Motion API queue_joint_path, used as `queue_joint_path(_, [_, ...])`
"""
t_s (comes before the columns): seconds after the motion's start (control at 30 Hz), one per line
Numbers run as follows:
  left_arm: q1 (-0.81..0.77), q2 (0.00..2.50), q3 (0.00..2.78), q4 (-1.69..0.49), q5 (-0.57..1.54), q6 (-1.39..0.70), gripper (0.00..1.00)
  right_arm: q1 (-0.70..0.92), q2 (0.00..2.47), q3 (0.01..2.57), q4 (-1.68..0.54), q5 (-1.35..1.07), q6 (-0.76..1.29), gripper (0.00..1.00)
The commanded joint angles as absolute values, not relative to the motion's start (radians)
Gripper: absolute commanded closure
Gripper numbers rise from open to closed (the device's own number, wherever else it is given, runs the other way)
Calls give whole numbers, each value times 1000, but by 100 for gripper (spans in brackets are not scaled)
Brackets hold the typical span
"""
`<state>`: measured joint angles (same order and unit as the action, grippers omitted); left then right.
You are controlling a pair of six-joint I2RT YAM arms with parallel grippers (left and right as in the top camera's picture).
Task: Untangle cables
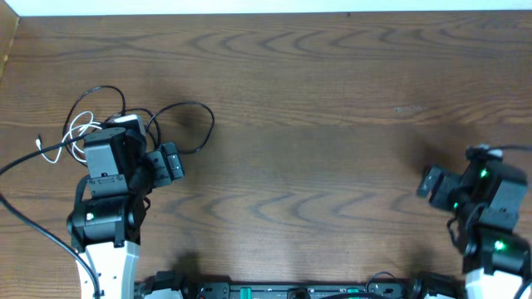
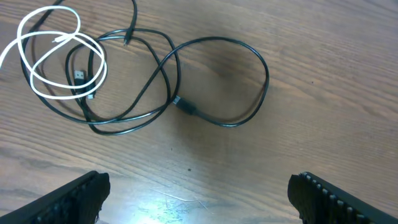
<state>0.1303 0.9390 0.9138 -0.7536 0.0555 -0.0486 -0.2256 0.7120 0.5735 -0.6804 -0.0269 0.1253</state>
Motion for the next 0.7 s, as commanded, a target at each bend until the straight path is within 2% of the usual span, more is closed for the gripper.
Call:
queue_joint_path(0.0, [135, 960, 907, -754, 67, -50, 3, -159, 609, 479, -658, 28, 118, 1])
queue_joint_path(0.23, [135, 1000, 907, -754, 67, -50, 3, 3, 348, 338, -476, 158, 114, 1])
queue_joint_path(0.67, [135, 1040, 907, -754, 67, -50, 3, -27, 115, 246, -278, 119, 115, 1])
